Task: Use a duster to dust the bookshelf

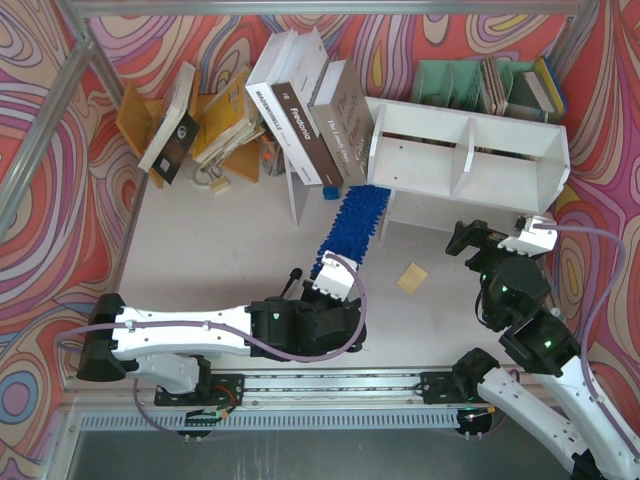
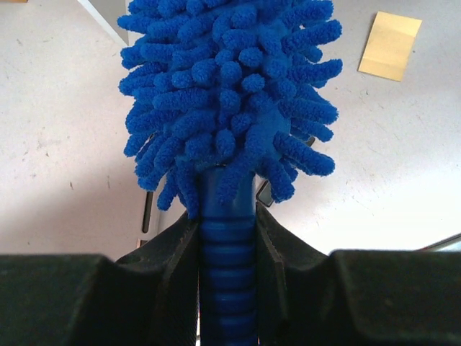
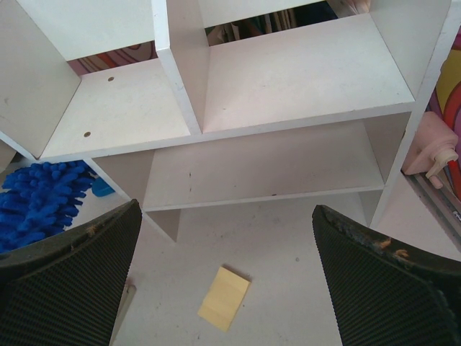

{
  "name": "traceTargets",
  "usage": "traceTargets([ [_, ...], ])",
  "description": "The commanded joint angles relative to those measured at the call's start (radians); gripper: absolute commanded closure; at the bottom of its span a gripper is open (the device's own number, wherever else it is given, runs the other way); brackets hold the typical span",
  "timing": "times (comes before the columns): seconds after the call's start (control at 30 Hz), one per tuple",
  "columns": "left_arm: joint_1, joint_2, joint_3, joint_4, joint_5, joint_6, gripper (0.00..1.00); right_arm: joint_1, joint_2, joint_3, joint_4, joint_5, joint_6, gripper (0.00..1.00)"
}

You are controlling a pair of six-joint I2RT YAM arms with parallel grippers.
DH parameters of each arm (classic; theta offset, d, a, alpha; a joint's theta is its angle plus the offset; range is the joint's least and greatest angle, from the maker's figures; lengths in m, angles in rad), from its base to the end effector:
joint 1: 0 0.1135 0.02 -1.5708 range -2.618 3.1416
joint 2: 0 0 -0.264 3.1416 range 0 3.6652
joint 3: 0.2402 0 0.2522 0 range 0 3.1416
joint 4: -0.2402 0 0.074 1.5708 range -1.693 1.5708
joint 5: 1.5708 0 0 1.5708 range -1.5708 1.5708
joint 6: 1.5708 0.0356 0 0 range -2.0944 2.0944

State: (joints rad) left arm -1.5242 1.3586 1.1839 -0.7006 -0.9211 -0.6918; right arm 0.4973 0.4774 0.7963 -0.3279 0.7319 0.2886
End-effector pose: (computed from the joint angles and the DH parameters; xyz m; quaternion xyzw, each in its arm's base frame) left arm 0.0412 -0.2757 0.3147 0.2020 0.8315 -0.0866 0.5102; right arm 0.0991 0.0267 0.3677 0.1814 0.6859 0.0169 0.7045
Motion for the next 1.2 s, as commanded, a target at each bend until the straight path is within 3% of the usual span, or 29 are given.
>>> traceTargets([
  [0.0, -0.007, -0.034, -0.011, 0.028, -0.122, -0.058, 1.0, -0.002, 0.0, -0.002, 0.001, 0.006, 0.001, 0.1],
  [0.43, 0.006, -0.138, -0.06, -0.25, -0.248, -0.245, 1.0, -0.001, 0.001, -0.003, 0.0, 0.008, 0.002, 0.1],
  [0.6, 0.042, -0.175, -0.096, -0.379, -0.245, -0.407, 1.0, -0.001, 0.001, -0.004, 0.001, 0.008, 0.001, 0.1],
  [1.17, 0.049, -0.031, -0.056, -0.062, -0.09, -0.177, 1.0, -0.001, 0.002, -0.002, -0.002, 0.01, -0.003, 0.1],
])
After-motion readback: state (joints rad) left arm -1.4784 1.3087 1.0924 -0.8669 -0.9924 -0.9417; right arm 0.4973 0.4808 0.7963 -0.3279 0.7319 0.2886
